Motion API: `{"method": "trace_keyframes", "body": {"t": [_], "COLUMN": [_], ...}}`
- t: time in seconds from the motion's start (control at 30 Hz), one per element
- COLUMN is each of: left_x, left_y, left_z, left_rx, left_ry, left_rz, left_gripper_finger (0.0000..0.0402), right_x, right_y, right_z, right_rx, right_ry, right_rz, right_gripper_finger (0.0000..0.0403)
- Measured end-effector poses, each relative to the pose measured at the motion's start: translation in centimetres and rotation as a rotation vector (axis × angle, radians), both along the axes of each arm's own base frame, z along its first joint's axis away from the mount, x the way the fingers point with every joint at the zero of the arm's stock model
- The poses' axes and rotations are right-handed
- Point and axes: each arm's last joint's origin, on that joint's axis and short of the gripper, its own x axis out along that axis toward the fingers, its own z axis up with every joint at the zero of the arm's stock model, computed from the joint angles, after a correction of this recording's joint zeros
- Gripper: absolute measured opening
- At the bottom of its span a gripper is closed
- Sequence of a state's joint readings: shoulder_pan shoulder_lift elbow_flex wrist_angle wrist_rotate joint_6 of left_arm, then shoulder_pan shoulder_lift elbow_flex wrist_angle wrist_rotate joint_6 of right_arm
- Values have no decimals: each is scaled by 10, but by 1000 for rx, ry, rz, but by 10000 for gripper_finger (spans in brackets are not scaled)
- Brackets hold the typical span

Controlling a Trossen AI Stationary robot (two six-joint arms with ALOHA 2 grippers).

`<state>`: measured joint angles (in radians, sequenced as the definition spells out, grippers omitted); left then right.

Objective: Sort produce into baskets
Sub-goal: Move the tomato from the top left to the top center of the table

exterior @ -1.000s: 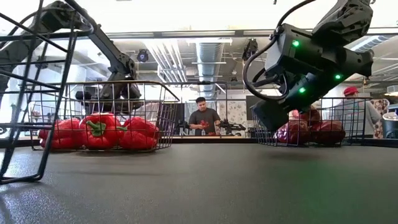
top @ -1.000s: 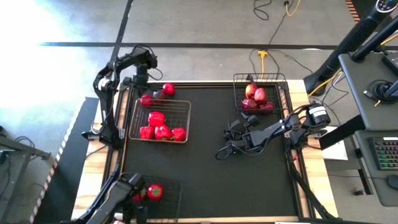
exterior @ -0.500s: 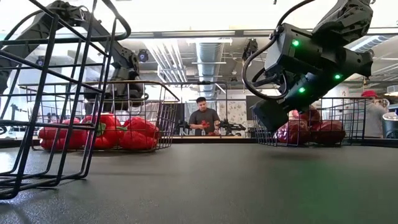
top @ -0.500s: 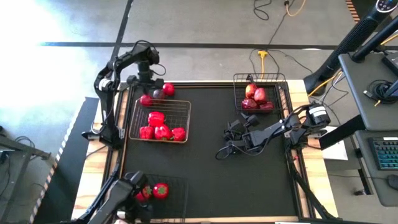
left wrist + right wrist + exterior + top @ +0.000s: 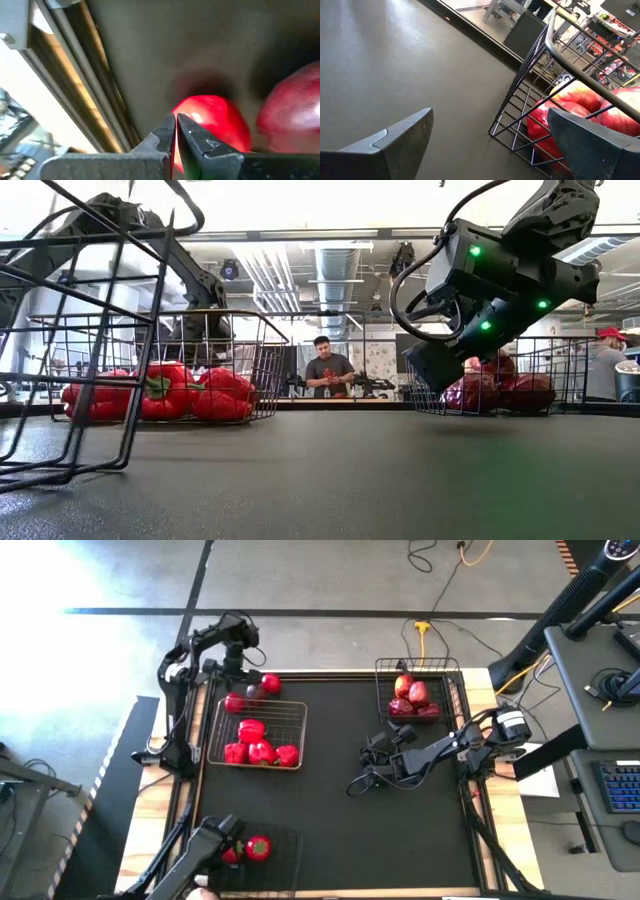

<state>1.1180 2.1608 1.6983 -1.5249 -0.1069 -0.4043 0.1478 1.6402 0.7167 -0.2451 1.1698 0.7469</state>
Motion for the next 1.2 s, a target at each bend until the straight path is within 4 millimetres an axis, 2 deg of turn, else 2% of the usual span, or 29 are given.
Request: {"method": "trace_keyframes", "body": {"t": [0.13,0.33,0.5,0.6,0.83,0.93,1.07,1.2], "left_x": [2,-6,-7,-4,12,27,45,43], "left_y": [-1,-4,-5,-3,4,1,-13,-19], "left_z": [1,0,-2,4,28,29,26,22], "left_rx": [-14,13,4,-2,96,126,78,54], "left_ry": [-4,155,153,89,-1,-36,-48,34], "left_rz": [-4,-35,-37,-29,-31,-90,-201,-227], "left_gripper_finger": [0,0,0,0,0,0,0,0], "right_x": [0,0,-1,-1,0,0,1,1], "right_y": [-1,-2,-2,-2,-3,-3,-3,-3], "right_z": [0,-1,-2,-1,-1,-1,-1,-1], "right_rx": [0,0,0,1,2,4,2,3], "right_ry": [0,-1,0,-8,-18,-27,-26,-24], "right_rz": [-2,-7,-7,-7,-12,-12,-7,-6], "right_gripper_finger": [384,384,384,384,384,384,384,384]}}
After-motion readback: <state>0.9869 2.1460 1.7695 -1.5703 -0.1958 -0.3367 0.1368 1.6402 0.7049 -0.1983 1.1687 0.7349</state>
